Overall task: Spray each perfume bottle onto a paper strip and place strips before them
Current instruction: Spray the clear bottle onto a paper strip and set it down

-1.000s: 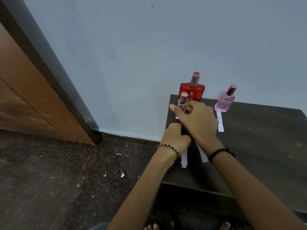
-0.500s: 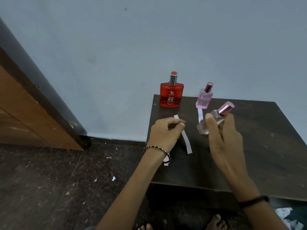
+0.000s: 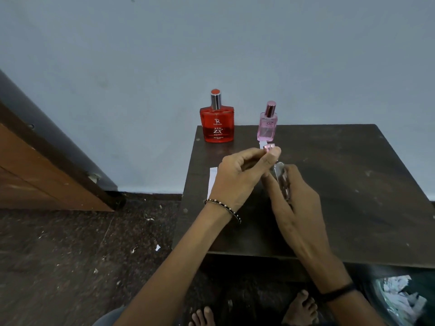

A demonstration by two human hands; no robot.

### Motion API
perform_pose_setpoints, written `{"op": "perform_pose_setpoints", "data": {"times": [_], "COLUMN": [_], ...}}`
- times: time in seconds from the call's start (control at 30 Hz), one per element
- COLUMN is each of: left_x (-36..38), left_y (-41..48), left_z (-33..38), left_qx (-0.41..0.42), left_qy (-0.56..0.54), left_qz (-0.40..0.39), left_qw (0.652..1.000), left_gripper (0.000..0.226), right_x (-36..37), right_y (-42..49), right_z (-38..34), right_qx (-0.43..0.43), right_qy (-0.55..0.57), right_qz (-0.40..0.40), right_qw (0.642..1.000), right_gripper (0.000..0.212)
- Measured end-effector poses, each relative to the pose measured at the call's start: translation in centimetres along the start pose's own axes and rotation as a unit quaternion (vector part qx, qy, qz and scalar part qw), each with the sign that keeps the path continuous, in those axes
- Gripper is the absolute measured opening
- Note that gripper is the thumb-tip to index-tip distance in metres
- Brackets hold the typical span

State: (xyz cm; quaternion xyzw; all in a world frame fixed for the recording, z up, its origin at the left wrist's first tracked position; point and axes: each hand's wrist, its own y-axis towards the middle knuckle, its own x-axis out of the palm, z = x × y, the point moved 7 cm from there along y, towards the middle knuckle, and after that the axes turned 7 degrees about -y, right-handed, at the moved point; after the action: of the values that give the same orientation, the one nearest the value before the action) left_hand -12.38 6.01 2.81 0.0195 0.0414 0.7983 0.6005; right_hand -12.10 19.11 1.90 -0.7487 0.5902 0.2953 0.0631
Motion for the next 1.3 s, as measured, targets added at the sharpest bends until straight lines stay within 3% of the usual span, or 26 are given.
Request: {"op": "perform_pose_setpoints", "data": {"times": [0.2, 0.37, 0.5, 0.57, 0.7, 0.97, 1.07, 1.23, 1.3], "left_x": [-2.0, -4.2, -4.5, -4.5, -4.4, -4.3, -4.3, -4.1, -4.0], "left_y": [0.5, 1.0, 0.8, 0.7, 0.8, 1.1, 1.2, 1.1, 1.0], "left_z": [-0.6, -1.2, -1.3, -1.2, -1.1, -1.1, -1.2, -1.2, -1.2], "left_qx": [-0.045, -0.086, -0.1, -0.107, -0.113, -0.109, -0.115, -0.121, -0.123], "left_qy": [-0.109, -0.176, -0.185, -0.183, -0.193, -0.171, -0.171, -0.172, -0.165], "left_qz": [0.062, 0.129, 0.129, 0.13, 0.127, 0.116, 0.113, 0.103, 0.094], "left_qw": [0.991, 0.972, 0.969, 0.968, 0.966, 0.972, 0.972, 0.972, 0.974], "left_gripper": [0.022, 0.024, 0.021, 0.019, 0.018, 0.019, 0.019, 0.021, 0.025], "right_x": [0.9, 1.8, 2.3, 2.5, 1.7, 1.2, 1.1, 1.7, 1.7], "right_y": [0.2, 0.0, 0.8, 1.2, 1.4, 1.7, 1.6, 1.8, 1.7], "right_z": [-0.7, -0.4, 0.8, 1.1, 0.7, 0.8, 1.1, 1.5, 1.2], "right_qx": [0.002, 0.068, 0.217, 0.249, 0.196, 0.134, 0.141, 0.168, 0.143], "right_qy": [0.019, 0.09, 0.235, 0.286, 0.402, 0.453, 0.437, 0.392, 0.371], "right_qz": [-0.018, -0.036, -0.103, -0.139, -0.141, -0.159, -0.149, -0.151, -0.158], "right_qw": [1.0, 0.993, 0.942, 0.915, 0.884, 0.867, 0.875, 0.892, 0.904], "right_gripper": [0.013, 0.029, 0.047, 0.055, 0.048, 0.026, 0.024, 0.038, 0.039]}}
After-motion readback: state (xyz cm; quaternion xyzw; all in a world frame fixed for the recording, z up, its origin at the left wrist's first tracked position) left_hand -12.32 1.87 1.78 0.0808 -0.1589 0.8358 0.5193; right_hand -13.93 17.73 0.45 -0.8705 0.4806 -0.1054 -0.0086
